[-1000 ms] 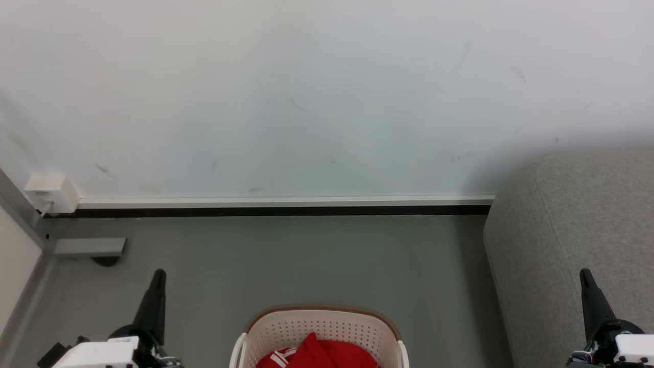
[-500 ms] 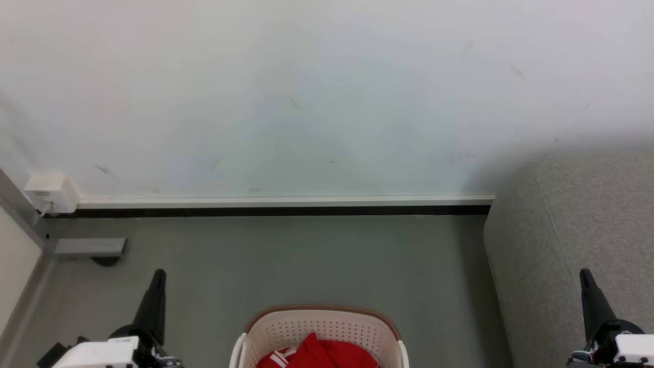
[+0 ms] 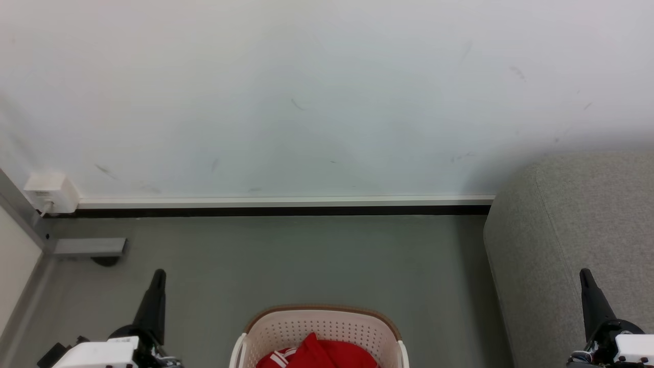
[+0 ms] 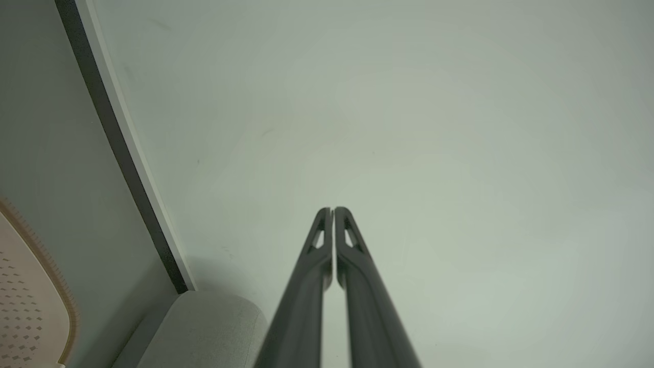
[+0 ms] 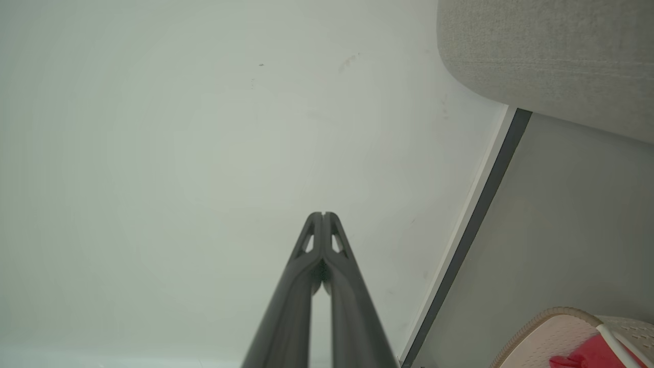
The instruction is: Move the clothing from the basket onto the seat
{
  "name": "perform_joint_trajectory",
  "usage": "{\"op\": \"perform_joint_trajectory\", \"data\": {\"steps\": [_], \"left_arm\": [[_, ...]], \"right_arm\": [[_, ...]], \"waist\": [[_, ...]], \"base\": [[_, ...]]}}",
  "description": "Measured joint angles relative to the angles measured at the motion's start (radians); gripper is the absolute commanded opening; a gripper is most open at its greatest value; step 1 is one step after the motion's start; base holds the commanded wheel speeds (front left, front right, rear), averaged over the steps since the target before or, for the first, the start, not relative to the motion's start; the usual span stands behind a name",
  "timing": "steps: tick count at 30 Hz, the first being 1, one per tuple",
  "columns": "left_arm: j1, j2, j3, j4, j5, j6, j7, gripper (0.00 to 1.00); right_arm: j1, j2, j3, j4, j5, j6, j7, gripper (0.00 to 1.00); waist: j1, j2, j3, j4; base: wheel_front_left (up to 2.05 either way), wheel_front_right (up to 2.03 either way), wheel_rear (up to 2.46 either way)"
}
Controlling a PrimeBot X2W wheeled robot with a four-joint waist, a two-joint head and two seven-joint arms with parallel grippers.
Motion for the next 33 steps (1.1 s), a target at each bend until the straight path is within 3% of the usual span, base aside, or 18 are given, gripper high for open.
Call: {"op": "perform_joint_trajectory", "data": {"steps": [19,20,33], "left_arm": [[0.000,0.000,0.000,0.000,0.000,0.000,0.000,0.00],[0.002,-0.001,0.000,0.003,0.001,0.000,-0.001,1.00],[0.031,-0.007,-0.035,0.028,0.022,0.004,-0.053,1.00]], "right_arm": [[0.000,0.000,0.000,0.000,0.000,0.000,0.000,0.00],[0.001,0.001,0.001,0.004,0.000,0.000,-0.001,1.00],[0.036,0.012,0.041,0.024,-0.046,0.000,-0.052,1.00]], "waist": [[0.0000,0.0000,0.000,0.000],[0.0000,0.0000,0.000,0.000],[0.0000,0.0000,0.001,0.001]], "base": [[0.00,0.00,0.00],[0.00,0.00,0.00],[0.00,0.00,0.00]]}}
